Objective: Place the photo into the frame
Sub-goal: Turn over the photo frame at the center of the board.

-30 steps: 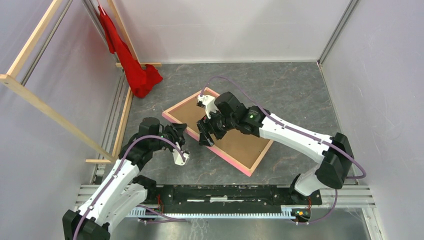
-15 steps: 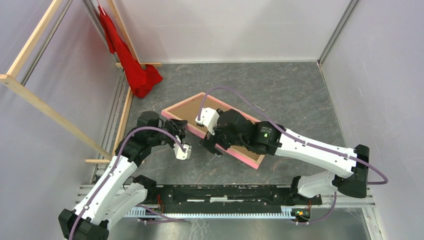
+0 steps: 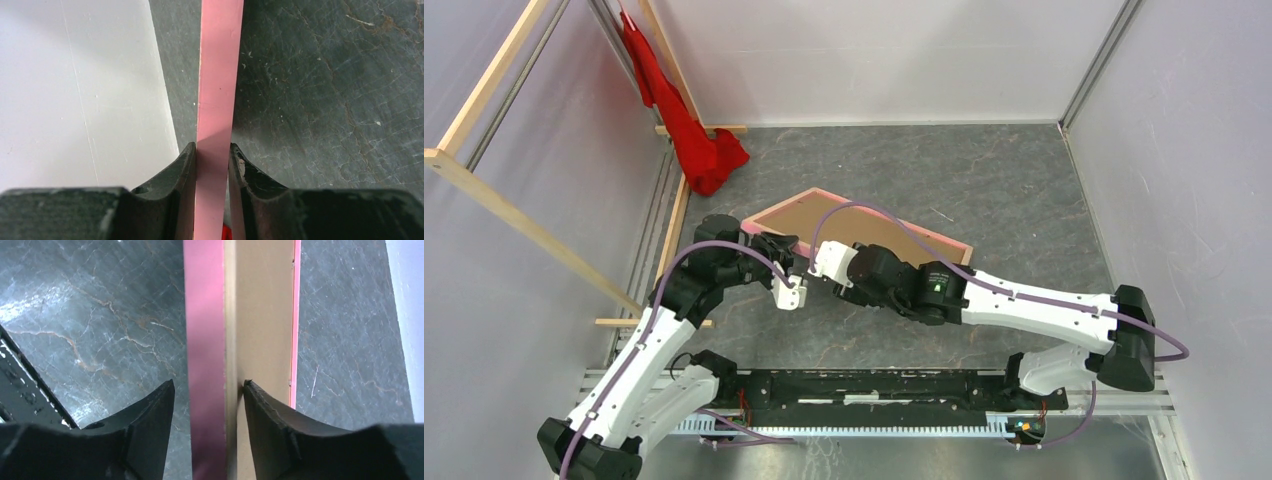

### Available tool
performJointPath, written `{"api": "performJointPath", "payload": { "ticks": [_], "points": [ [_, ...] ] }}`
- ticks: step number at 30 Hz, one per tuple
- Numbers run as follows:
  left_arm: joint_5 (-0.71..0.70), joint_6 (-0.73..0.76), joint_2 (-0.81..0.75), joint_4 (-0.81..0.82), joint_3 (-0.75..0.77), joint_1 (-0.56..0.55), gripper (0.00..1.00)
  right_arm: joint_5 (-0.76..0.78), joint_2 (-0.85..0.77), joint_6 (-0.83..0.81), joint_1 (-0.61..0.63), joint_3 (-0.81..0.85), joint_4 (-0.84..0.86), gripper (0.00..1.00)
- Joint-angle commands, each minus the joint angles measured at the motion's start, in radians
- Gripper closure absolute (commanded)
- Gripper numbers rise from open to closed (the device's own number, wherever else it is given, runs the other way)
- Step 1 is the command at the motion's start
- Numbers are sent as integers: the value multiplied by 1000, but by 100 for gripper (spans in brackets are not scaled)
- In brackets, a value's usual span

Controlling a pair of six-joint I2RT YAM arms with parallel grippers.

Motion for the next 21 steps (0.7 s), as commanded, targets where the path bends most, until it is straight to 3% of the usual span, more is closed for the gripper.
{"api": "performJointPath", "payload": {
  "ticks": [1, 4, 5, 6, 7, 8, 9, 13, 15, 21],
  "points": [
    [28, -83, -16, 79, 59, 0, 81, 103, 11, -25, 4, -14, 57, 47],
    [21, -113, -16, 89, 63, 1, 78, 153, 4, -9, 5, -12, 76, 63],
    [19, -127, -14, 90, 66, 0, 70, 162, -4, 0, 6, -7, 83, 68],
    [17, -145, -10, 89, 74, 1, 46, 170, -14, 6, 5, -4, 96, 71],
    [15, -161, -6, 90, 82, 1, 34, 178, -22, 12, 4, 5, 103, 75],
    [10, -183, -2, 96, 93, 0, 15, 181, -22, 19, 1, 27, 101, 77],
    [-1, -220, -3, 111, 101, 1, 4, 182, -16, 27, -5, 55, 85, 79],
    [-79, -472, 39, 127, 192, 3, 0, 194, 53, 124, -66, 277, -21, 85],
    [-107, -613, 88, 75, 295, 18, 0, 120, 96, 228, -141, 405, -94, 85],
    [130, -894, 296, -170, 630, 230, 0, -72, 194, 374, -347, 624, -164, 87]
  ]
}}
